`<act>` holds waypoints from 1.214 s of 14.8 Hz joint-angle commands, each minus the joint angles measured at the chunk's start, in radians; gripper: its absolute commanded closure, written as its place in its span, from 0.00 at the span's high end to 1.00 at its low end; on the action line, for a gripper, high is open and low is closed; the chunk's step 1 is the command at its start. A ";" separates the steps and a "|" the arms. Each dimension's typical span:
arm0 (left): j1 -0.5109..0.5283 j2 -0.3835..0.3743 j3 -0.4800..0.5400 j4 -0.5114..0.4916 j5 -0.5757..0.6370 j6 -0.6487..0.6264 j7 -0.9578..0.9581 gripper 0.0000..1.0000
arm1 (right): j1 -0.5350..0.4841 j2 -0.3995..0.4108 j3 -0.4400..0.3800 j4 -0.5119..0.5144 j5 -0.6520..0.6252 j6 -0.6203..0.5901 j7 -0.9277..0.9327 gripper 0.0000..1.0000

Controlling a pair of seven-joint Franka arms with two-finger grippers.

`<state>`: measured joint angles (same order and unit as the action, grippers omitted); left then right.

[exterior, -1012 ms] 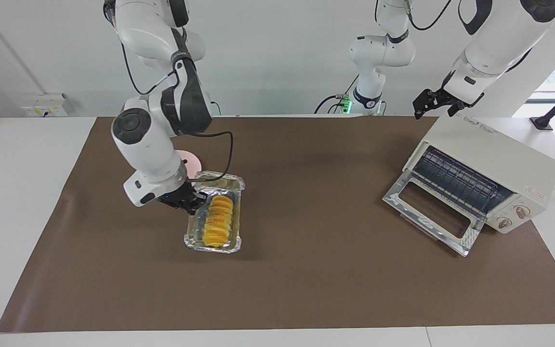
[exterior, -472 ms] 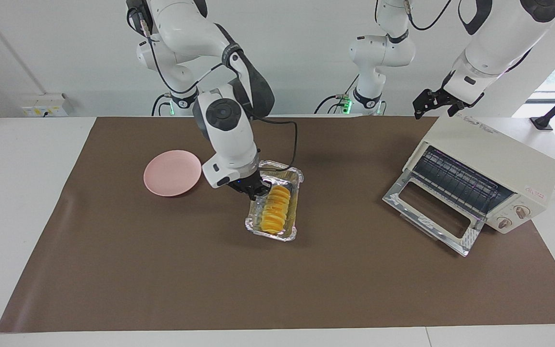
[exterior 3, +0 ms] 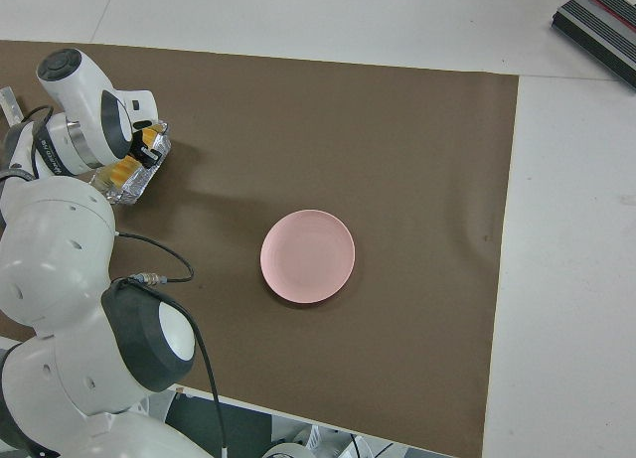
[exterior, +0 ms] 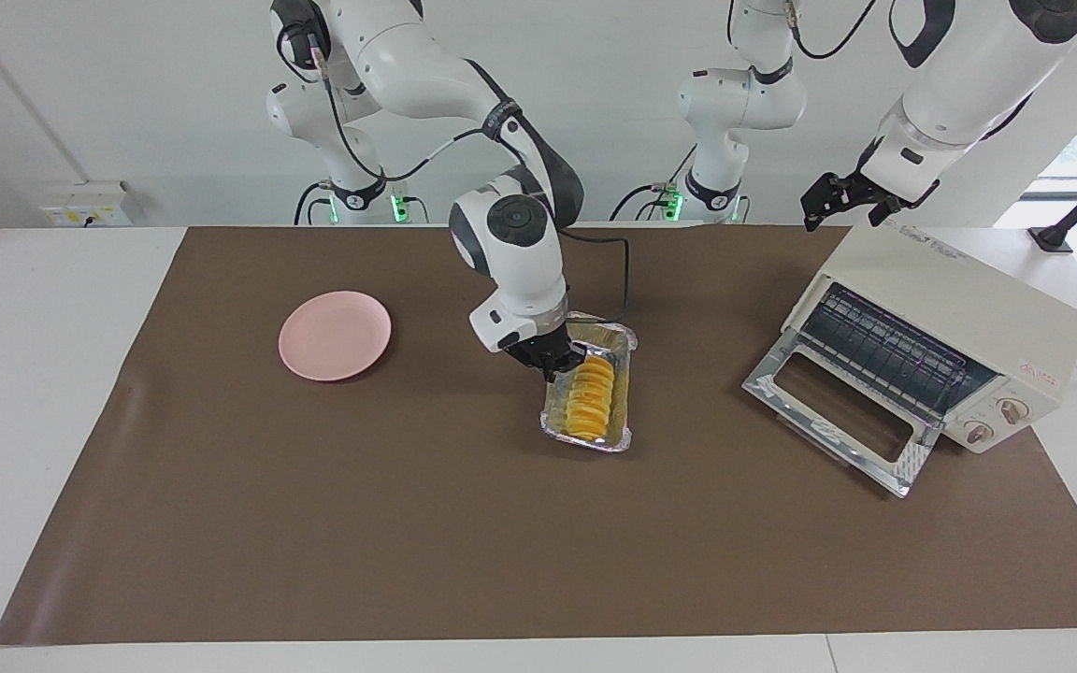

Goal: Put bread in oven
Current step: 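Slide the foil tray with the right gripper toward the toaster oven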

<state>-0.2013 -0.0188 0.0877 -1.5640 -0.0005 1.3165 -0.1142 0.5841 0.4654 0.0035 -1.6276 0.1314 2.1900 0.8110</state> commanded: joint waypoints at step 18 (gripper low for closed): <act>0.013 -0.020 -0.006 -0.013 -0.013 -0.010 0.001 1.00 | -0.085 -0.149 -0.016 -0.176 0.013 0.085 -0.162 1.00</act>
<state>-0.2013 -0.0188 0.0877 -1.5640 -0.0005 1.3165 -0.1142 0.5702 0.3862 -0.0211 -1.7844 0.1312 2.3300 0.6749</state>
